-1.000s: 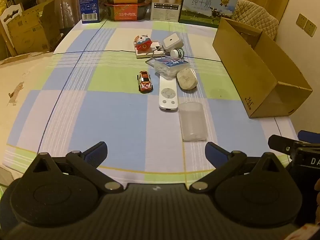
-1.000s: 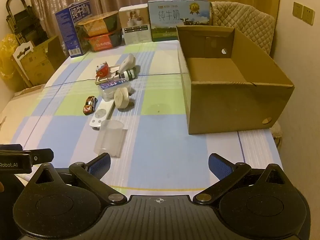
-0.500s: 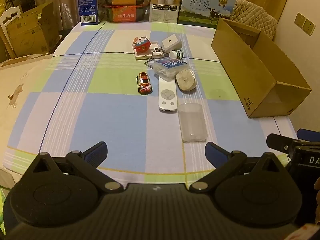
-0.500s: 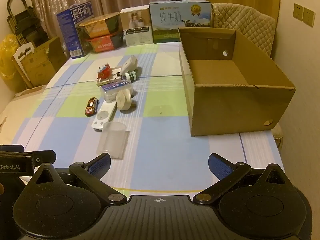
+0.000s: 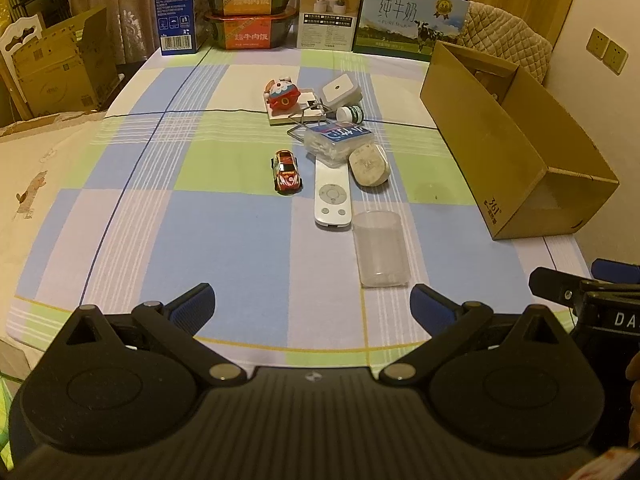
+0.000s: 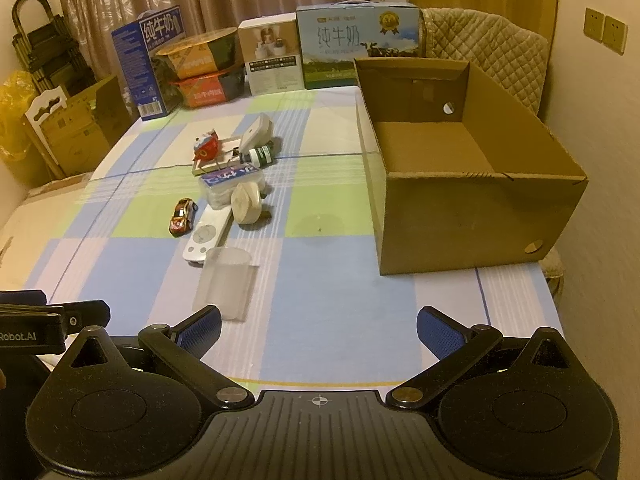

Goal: Organize rigid objects

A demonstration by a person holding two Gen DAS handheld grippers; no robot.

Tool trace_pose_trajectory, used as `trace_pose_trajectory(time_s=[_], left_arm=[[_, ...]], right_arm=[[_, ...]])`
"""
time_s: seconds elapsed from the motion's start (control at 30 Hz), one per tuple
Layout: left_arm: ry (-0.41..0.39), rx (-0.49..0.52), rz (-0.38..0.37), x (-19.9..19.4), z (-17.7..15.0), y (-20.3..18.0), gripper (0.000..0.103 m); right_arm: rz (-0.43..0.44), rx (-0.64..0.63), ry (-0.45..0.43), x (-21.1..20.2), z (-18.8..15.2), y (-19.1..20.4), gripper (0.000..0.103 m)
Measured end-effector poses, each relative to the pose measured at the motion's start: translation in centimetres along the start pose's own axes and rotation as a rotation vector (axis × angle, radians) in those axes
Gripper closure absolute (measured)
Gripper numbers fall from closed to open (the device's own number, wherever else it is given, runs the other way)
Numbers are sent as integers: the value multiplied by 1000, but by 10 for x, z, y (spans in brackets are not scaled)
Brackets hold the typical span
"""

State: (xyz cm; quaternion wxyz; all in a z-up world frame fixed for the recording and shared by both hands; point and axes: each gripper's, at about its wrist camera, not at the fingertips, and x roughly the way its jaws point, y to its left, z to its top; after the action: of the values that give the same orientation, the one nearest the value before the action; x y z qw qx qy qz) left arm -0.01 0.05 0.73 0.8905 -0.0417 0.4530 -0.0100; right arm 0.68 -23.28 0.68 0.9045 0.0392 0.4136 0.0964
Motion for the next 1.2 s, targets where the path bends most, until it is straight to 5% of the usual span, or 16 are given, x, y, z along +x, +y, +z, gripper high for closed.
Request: trace_pose_trajectory(time_s=[1.2], left_arm=[[0,-1,-7,-1,1,0,1]], right_arm=[[-2,-4,-6,-1,0,5,2]])
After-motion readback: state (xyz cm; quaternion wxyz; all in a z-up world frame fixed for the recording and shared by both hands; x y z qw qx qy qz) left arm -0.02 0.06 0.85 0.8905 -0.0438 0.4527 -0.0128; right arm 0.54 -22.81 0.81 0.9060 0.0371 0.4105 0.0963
